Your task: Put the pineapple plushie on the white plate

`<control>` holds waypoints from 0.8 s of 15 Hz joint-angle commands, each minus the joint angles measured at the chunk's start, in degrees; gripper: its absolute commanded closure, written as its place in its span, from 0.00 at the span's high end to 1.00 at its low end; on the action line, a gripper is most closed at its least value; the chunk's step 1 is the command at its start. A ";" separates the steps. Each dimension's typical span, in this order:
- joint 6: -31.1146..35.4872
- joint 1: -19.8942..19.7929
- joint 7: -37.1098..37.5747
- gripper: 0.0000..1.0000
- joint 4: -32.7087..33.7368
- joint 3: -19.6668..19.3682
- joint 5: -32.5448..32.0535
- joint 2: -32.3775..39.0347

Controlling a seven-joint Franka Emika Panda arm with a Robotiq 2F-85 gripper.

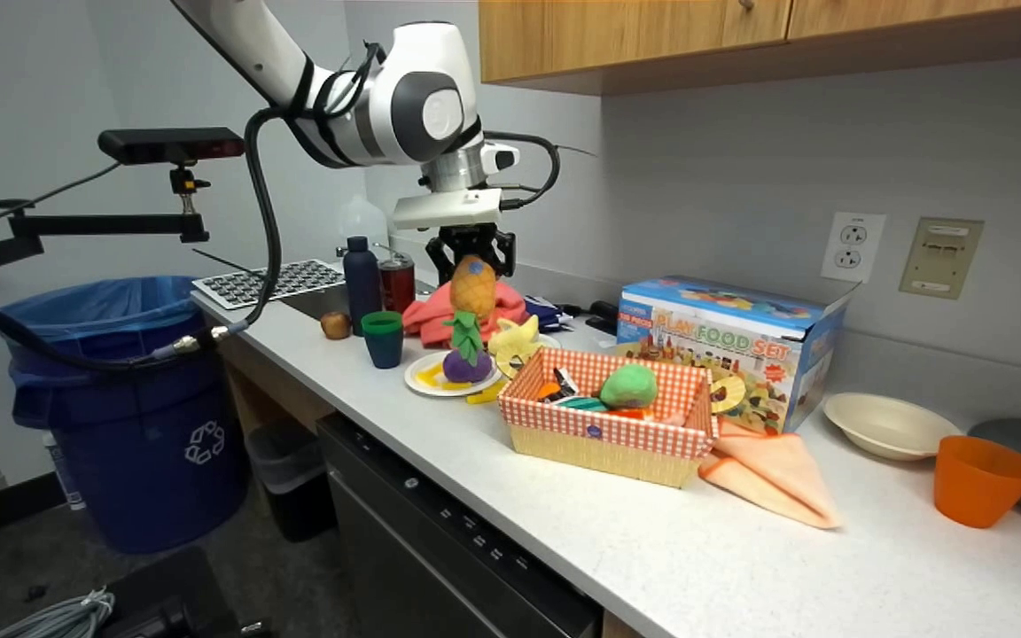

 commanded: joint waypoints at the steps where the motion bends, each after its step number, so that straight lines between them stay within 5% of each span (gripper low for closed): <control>1: 3.20 1.73 -1.92 0.04 3.81 1.17 0.27 2.61; 5: 6.31 3.89 -0.81 0.04 7.92 1.89 -2.58 6.10; 6: 6.73 4.34 -0.46 0.42 8.93 2.03 -2.85 6.90; 8: 7.63 5.08 -0.16 0.50 10.40 1.90 -4.00 8.11; 12: 8.88 5.56 -0.27 0.81 12.48 1.88 -4.44 9.54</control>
